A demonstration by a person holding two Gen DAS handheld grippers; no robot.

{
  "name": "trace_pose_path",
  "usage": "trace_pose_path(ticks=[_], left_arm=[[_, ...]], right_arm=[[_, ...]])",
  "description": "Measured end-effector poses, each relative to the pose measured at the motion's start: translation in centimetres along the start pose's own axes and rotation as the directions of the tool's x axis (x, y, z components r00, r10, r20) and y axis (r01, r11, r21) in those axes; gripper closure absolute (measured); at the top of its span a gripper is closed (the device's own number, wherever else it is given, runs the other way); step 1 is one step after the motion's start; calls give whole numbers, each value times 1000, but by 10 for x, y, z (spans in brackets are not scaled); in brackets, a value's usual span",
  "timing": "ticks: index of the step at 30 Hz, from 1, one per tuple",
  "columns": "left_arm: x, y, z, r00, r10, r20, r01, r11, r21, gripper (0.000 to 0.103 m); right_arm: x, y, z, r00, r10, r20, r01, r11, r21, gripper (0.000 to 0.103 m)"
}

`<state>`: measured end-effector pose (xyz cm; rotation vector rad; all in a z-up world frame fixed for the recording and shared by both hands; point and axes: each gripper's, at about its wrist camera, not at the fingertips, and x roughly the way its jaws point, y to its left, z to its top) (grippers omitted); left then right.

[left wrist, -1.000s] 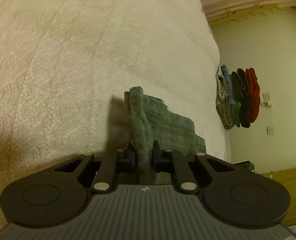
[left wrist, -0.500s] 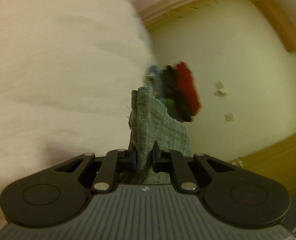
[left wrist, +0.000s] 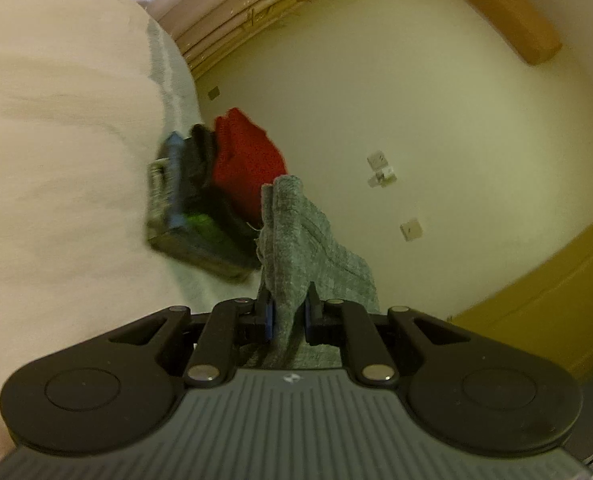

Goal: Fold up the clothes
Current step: 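Carry the folded shorts with both grippers to the clothes stack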

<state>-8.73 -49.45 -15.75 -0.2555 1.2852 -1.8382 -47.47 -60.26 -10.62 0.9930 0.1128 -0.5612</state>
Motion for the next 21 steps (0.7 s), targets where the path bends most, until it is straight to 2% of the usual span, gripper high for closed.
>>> trace_pose_path(ticks=[2, 4, 9, 12, 16, 21], left_arm=[[39, -13, 4, 1000, -1, 14, 2, 1000, -31, 94], [76, -29, 17, 1000, -7, 29, 8, 1000, -23, 94], [156, -65, 67, 999, -19, 38, 18, 1000, 18, 94], [201, -81, 104, 999, -8, 37, 6, 998, 57, 94], [253, -86, 146, 999, 22, 28, -24, 996, 85, 94], [301, -73, 179, 997, 75, 9, -75, 994, 80, 94]], right_arm=[[-10, -14, 34, 1000, -5, 6, 5, 1000, -28, 94], [-14, -23, 66, 1000, -10, 22, 11, 999, -51, 94], [-9, -47, 139, 997, -33, 67, 38, 997, -68, 94], [8, -60, 177, 995, -61, 77, 65, 996, -55, 94], [18, -98, 230, 995, -69, 68, 70, 997, -14, 94], [50, -148, 269, 995, -100, 4, 99, 994, 53, 94]])
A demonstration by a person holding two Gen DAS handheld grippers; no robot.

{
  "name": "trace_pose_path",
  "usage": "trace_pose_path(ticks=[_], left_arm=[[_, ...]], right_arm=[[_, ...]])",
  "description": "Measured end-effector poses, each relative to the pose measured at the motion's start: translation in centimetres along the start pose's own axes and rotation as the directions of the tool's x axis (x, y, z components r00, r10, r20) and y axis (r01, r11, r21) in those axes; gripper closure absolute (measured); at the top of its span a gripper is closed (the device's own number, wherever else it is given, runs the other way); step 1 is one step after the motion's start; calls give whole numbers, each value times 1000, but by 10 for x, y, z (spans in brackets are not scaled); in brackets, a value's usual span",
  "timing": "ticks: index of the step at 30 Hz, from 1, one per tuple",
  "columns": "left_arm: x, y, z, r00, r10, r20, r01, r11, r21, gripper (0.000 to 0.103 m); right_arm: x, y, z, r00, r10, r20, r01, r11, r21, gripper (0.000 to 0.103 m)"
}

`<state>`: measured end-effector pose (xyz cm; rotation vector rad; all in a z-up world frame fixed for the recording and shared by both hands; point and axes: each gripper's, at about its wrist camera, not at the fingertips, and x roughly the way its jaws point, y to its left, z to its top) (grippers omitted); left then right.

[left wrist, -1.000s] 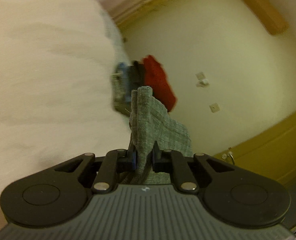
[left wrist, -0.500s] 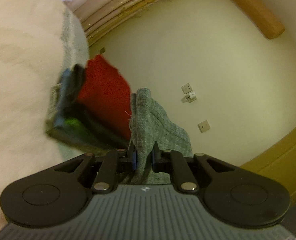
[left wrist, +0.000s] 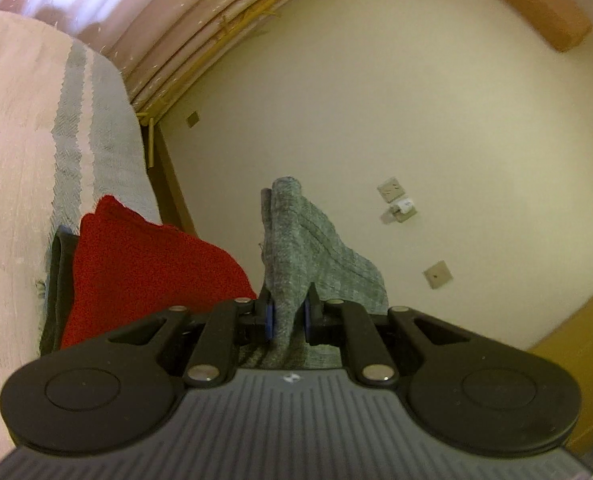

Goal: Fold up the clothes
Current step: 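Carry the folded shorts with both grippers to the clothes stack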

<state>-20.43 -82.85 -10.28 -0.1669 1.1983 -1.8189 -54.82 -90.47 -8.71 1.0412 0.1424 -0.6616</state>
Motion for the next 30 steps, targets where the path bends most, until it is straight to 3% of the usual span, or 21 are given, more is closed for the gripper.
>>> trace_pose_path(ticks=[5, 12, 19, 26, 28, 30], left_arm=[[27, 35, 5, 998, 57, -38, -58, 998, -37, 94], [48, 74, 10, 993, 101, -65, -106, 991, -81, 94], [70, 95, 20, 986, 144, -80, -148, 988, -46, 93], [80, 102, 22, 982, 180, -61, -179, 984, 22, 93], [82, 100, 21, 980, 189, -61, -186, 981, 56, 93], [86, 101, 20, 976, 205, -79, -199, 977, 77, 92]], right_arm=[[31, -37, 21, 996, -23, -83, 28, 998, 54, 94], [59, -59, 26, 991, -45, -127, 49, 998, 34, 94], [84, -69, 18, 983, -131, -130, 125, 991, -53, 94], [86, -59, 9, 989, -137, -46, 126, 975, -185, 94], [88, -67, 8, 987, -147, -65, 136, 978, -157, 92], [88, -76, 8, 985, -154, -76, 145, 983, -109, 49]])
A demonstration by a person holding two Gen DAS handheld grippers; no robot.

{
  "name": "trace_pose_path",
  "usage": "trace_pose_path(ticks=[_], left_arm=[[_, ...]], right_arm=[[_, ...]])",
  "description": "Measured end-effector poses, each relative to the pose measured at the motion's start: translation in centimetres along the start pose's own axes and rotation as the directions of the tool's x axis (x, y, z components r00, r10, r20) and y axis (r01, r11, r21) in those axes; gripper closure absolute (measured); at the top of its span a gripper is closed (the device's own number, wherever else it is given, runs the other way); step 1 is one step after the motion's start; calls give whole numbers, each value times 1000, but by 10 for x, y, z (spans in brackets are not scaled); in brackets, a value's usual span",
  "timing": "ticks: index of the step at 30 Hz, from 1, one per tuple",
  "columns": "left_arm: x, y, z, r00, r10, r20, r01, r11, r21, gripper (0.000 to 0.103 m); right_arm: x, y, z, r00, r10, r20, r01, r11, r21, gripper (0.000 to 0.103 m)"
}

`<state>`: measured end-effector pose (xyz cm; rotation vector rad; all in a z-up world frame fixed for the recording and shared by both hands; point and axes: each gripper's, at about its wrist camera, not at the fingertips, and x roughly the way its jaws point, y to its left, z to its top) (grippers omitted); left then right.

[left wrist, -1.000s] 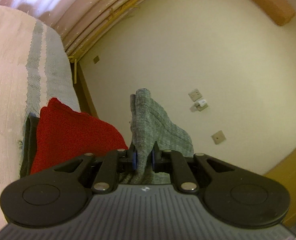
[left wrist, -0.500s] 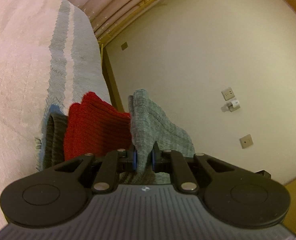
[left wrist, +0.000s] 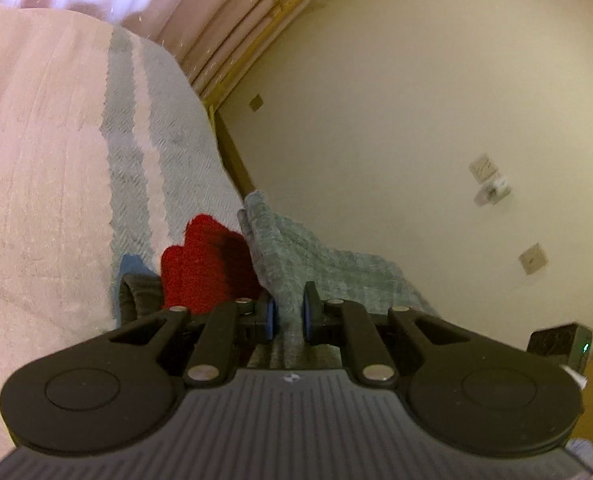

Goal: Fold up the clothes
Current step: 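Carry the folded shorts with both grippers to the clothes stack, then lay the shorts on top of the red sweater and open both grippers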

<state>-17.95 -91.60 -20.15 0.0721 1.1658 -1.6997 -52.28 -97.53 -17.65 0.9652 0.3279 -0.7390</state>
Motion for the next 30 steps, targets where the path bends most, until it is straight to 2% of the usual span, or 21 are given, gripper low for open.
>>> trace_pose_path(ticks=[1, 2, 4, 8, 9, 10, 11, 12, 13, 14, 15, 16, 17, 20, 22, 24, 28, 30], left_arm=[[2, 2, -1, 1000, 2, -12, -2, 1000, -5, 90], [2, 5, -2, 1000, -1, -20, 1, 1000, -12, 88], [-1, 10, -1, 1000, -4, -15, 4, 999, -36, 81], [-7, 21, 5, 1000, -21, 5, 22, 995, -94, 80], [-7, 22, 9, 1000, -24, 11, 25, 994, -103, 80], [-7, 24, 12, 1000, -25, 17, 27, 993, -112, 80], [-5, 24, 15, 999, -26, 22, 29, 993, -118, 80], [-3, 25, 17, 999, -29, 20, 31, 992, -121, 80], [1, 25, 20, 999, -33, 12, 34, 992, -121, 80], [5, 24, 21, 999, -34, 5, 34, 993, -115, 80], [8, 23, 22, 1000, -32, -1, 31, 994, -106, 83], [10, 21, 23, 999, -33, -2, 33, 995, -97, 93], [10, 20, 24, 999, -41, 10, 42, 995, -88, 98], [-3, 14, 24, 992, -78, 98, 81, 996, -33, 99], [-10, 9, 22, 986, -80, 143, 79, 997, 13, 99], [-8, 9, 21, 987, -59, 149, 56, 998, 25, 99], [4, 12, 17, 992, 23, 122, -27, 999, 30, 98], [6, 14, 17, 991, 64, 120, -69, 997, 37, 94]], right_arm=[[-6, -4, 0, 999, -32, 28, 31, 999, 26, 24], [-12, -9, 0, 997, -55, 54, 52, 997, 54, 24], [-27, -24, 3, 995, -24, 95, 12, 993, 120, 24], [-48, -62, 8, 985, -45, 166, -6, 956, 294, 25], [-49, -68, 11, 984, -52, 169, -6, 947, 322, 28], [-47, -74, 13, 986, -39, 163, -19, 939, 343, 44], [-44, -78, 16, 989, -29, 147, -26, 933, 359, 54], [-40, -81, 19, 991, -22, 129, -28, 928, 371, 56], [-35, -80, 21, 994, -33, 105, -7, 933, 360, 61], [-33, -76, 23, 994, -59, 97, 25, 947, 322, 92], [-31, -71, 25, 992, -84, 95, 54, 958, 281, 97], [-33, -67, 27, 987, -101, 123, 70, 970, 235, 98], [-38, -63, 28, 980, -99, 171, 64, 977, 202, 98], [-49, -52, 29, 955, -74, 288, 36, 990, 135, 98], [-42, -49, 30, 953, -91, 287, 58, 991, 121, 98], [-30, -50, 26, 960, -141, 243, 115, 986, 119, 98], [-4, -50, 18, 958, -240, 157, 225, 968, 108, 98], [-1, -47, 16, 953, -265, 145, 251, 962, 107, 96]])
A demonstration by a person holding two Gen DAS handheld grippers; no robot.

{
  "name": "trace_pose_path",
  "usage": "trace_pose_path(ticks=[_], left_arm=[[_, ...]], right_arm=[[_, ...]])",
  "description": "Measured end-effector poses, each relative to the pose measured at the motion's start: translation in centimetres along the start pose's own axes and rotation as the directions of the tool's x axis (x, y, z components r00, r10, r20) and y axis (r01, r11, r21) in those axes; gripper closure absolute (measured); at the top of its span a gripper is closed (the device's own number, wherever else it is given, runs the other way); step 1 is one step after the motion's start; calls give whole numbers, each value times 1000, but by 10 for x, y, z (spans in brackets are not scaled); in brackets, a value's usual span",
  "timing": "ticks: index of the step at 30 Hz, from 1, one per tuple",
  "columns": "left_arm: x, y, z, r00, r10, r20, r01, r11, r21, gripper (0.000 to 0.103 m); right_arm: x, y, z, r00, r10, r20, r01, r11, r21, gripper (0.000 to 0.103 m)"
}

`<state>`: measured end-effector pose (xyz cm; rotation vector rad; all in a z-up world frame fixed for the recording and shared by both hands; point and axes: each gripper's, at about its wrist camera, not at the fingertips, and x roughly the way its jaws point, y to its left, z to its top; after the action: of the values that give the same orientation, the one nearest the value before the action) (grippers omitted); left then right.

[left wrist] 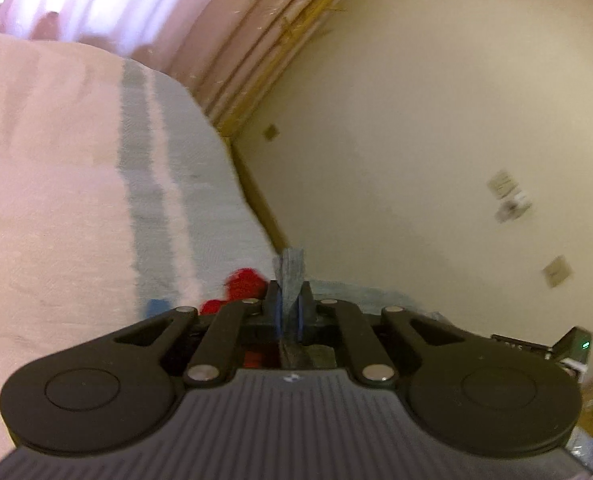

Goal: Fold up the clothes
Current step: 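Lay the shorts on top of the red sweater and open both grippers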

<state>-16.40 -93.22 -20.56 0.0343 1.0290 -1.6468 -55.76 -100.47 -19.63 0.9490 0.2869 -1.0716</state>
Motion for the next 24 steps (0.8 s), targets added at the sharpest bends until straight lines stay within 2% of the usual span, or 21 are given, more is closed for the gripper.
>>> trace_pose_path(ticks=[1, 2, 3, 4, 5, 6, 8, 9, 11, 14, 16, 18, 20, 21, 24], left_arm=[[0, 2, -1, 1000, 18, -1, -18, 1000, -3, 91], [-1, 3, -2, 999, 32, 2, -32, 999, -10, 91], [-3, 5, 0, 999, 49, 8, -49, 999, -18, 87], [-6, 7, 2, 997, 74, 15, -73, 997, -26, 85], [-10, 8, 3, 995, 97, 24, -96, 995, -33, 81], [-15, 8, 5, 991, 124, 44, -122, 992, -38, 84], [-25, 2, 10, 979, 185, 86, -182, 982, -40, 85], [-30, -3, 13, 977, 191, 95, -188, 982, -34, 85], [-36, -22, 14, 984, 148, 101, -150, 989, 12, 85], [-32, -59, 6, 995, 79, 54, -87, 983, 164, 85], [-19, -83, -5, 997, 71, 5, -69, 955, 289, 83], [-2, -85, -13, 991, 134, -2, -124, 928, 351, 83], [16, -82, -20, 978, 207, 3, -191, 897, 398, 83], [19, -79, -22, 974, 226, 6, -209, 890, 405, 82], [13, -71, -21, 973, 230, 19, -220, 899, 379, 82]], right_arm=[[-1, 3, 0, 1000, -16, 1, 16, 1000, -2, 77], [-4, 8, 2, 998, -62, 17, 62, 998, -13, 50], [-7, 13, 4, 994, -104, 37, 105, 994, -26, 39], [-14, 19, 4, 988, -135, 72, 139, 989, -51, 36], [-20, 25, 5, 980, -164, 109, 173, 982, -75, 37], [-26, 31, 5, 973, -183, 141, 197, 975, -98, 37], [-35, 47, 0, 981, -114, 156, 138, 979, -150, 37], [-37, 56, -4, 985, -75, 157, 103, 978, -181, 37], [-35, 78, -18, 991, -28, 129, 63, 959, -276, 39], [-15, 101, -39, 997, -11, 79, 40, 923, -382, 43], [4, 103, -49, 998, -40, 38, 52, 918, -393, 43], [22, 100, -56, 997, -78, 7, 75, 919, -386, 44], [20, 96, -57, 997, -76, 5, 73, 937, -343, 43], [16, 95, -57, 997, -81, 8, 79, 940, -331, 43], [-10, 90, -55, 995, -94, 40, 102, 937, -334, 43]])
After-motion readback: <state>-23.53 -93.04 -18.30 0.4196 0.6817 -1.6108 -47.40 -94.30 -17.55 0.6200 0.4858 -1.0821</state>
